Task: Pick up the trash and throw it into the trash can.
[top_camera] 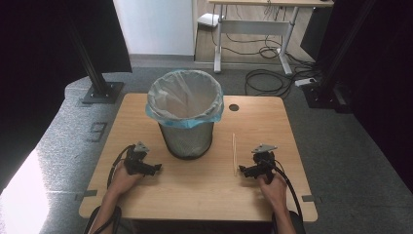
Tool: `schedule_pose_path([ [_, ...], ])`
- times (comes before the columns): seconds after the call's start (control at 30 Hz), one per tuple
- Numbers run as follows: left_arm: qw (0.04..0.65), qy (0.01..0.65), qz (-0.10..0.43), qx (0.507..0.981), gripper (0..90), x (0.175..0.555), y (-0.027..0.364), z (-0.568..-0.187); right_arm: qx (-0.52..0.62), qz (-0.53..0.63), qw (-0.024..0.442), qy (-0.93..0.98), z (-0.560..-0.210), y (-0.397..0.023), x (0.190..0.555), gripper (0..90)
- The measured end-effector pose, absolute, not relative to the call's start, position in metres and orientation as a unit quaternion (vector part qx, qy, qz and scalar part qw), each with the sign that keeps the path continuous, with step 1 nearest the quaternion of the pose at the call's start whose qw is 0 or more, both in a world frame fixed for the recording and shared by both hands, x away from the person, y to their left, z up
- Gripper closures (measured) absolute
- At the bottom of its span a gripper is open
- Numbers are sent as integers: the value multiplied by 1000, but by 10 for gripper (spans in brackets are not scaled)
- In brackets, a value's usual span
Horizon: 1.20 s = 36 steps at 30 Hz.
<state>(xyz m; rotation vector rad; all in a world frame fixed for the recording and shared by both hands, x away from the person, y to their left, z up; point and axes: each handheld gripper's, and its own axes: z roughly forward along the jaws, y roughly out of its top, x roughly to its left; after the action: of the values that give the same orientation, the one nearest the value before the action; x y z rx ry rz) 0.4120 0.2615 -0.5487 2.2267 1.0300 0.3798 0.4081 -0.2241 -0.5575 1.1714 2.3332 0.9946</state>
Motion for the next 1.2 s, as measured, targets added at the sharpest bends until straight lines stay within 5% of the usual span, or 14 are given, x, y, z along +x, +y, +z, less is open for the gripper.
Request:
schedule_pose_path([
  [0.77, 324, 389, 144, 850, 0, 412, 262, -549, 424, 344, 174, 820, -556, -224, 407, 0],
  [0.93, 324, 389, 144, 850, 0, 412, 262, -549, 439, 305, 198, 821, -547, -232, 408, 0],
  [1.2, 325, 390, 144, 850, 0, 412, 262, -549, 443, 329, 176, 815, -528, -218, 417, 0],
])
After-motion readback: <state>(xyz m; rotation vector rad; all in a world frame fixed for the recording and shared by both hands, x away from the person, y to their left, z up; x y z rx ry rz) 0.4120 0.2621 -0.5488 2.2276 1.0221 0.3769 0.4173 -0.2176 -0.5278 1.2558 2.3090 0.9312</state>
